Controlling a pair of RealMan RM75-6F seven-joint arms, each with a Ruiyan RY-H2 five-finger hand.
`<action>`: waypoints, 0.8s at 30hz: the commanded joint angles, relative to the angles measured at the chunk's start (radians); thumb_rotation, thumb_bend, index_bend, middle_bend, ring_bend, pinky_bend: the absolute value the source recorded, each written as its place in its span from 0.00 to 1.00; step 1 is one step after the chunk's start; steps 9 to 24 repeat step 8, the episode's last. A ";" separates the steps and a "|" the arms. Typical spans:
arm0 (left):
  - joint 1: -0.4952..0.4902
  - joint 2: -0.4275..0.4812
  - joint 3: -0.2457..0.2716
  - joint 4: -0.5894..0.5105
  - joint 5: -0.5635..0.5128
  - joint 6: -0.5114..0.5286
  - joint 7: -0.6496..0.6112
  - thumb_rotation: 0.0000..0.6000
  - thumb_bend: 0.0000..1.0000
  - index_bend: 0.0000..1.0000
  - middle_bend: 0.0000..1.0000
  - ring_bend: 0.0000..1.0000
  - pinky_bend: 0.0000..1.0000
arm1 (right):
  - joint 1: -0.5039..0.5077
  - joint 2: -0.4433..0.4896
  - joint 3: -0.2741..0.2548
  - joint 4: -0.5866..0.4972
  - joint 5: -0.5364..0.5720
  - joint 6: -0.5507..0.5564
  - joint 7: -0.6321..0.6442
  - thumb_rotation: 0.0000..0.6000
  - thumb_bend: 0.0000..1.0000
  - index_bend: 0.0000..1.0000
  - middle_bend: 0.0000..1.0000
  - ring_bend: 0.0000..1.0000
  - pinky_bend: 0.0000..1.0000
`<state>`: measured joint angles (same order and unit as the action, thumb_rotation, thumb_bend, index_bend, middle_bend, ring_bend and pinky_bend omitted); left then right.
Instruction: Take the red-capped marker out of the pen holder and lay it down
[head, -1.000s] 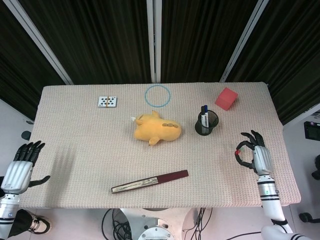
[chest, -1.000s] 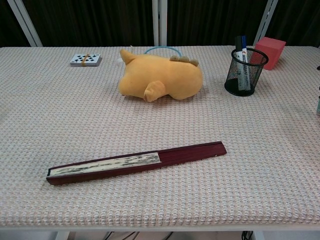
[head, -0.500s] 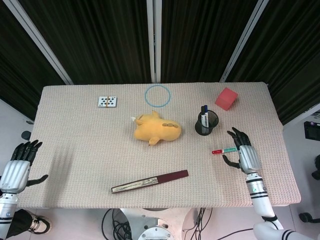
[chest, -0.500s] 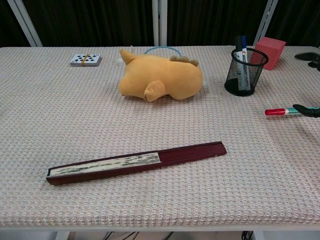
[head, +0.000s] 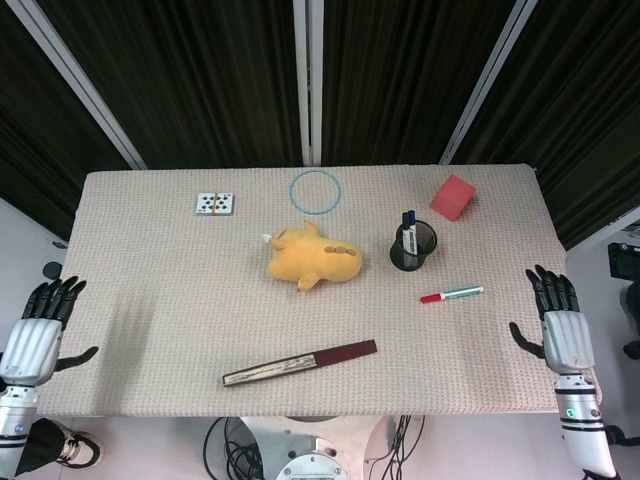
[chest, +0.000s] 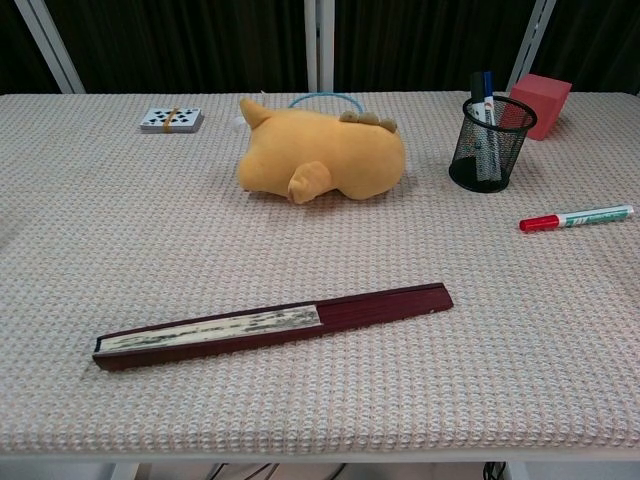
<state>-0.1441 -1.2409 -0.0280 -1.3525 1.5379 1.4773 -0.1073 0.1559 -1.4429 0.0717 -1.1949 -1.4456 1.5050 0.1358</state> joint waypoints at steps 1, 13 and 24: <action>-0.002 0.004 0.000 -0.011 0.001 -0.004 0.010 1.00 0.00 0.06 0.02 0.00 0.00 | -0.076 0.048 -0.006 -0.032 0.089 -0.003 -0.165 1.00 0.24 0.00 0.00 0.00 0.00; -0.006 0.004 0.002 -0.016 -0.006 -0.021 0.019 1.00 0.00 0.06 0.02 0.00 0.00 | -0.101 0.088 0.003 -0.111 0.083 0.029 -0.203 1.00 0.24 0.00 0.00 0.00 0.00; -0.006 0.004 0.002 -0.016 -0.006 -0.021 0.019 1.00 0.00 0.06 0.02 0.00 0.00 | -0.101 0.088 0.003 -0.111 0.083 0.029 -0.203 1.00 0.24 0.00 0.00 0.00 0.00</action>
